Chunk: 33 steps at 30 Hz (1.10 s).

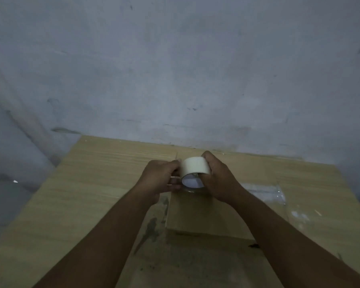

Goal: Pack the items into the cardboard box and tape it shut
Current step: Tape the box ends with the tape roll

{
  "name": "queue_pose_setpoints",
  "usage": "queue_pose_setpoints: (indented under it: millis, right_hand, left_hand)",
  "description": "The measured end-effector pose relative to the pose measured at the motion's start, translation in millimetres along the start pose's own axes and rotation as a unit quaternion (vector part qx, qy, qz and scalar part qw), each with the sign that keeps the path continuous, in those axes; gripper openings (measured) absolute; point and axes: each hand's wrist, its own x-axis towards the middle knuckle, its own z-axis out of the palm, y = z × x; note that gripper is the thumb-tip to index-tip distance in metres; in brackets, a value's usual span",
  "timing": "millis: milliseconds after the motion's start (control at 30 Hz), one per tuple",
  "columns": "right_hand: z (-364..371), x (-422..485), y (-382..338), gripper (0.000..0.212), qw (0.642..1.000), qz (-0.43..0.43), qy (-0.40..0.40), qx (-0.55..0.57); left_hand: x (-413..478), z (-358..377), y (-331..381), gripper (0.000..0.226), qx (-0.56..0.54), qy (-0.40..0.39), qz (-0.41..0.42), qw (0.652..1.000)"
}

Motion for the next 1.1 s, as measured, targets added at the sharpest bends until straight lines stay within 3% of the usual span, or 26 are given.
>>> queue_pose_setpoints:
  millis: [233,533,667,833,933,1100]
  right_hand:
    - [22.0,10.2,11.4,0.015,0.997,-0.004,0.023,-0.070]
    - [22.7,15.2,11.7,0.014,0.989,-0.024,-0.005,-0.146]
    - [23.3,18.6,9.3,0.014,0.983,-0.037,-0.011,-0.182]
    - [19.9,21.4,4.3,0.014,0.972,-0.055,-0.038,-0.227]
    - [14.6,21.1,1.5,0.015,0.960,-0.068,-0.064,-0.265]
    - [14.3,27.3,-10.5,0.020,0.939,-0.078,-0.092,-0.322]
  left_hand:
    - [18.9,-21.8,-11.6,0.023,-0.037,-0.028,-0.024,0.999]
    - [37.1,-29.4,-19.4,0.016,-0.027,-0.036,-0.027,0.999]
    - [40.5,-28.9,-24.7,0.010,0.007,-0.016,0.013,1.000]
    - [38.9,-30.8,-33.1,0.019,0.055,-0.006,0.056,0.997]
    - [42.4,-45.5,-36.9,0.017,0.016,-0.008,0.038,0.999]
    - [49.5,-71.3,-31.2,0.011,0.041,-0.056,0.032,0.997]
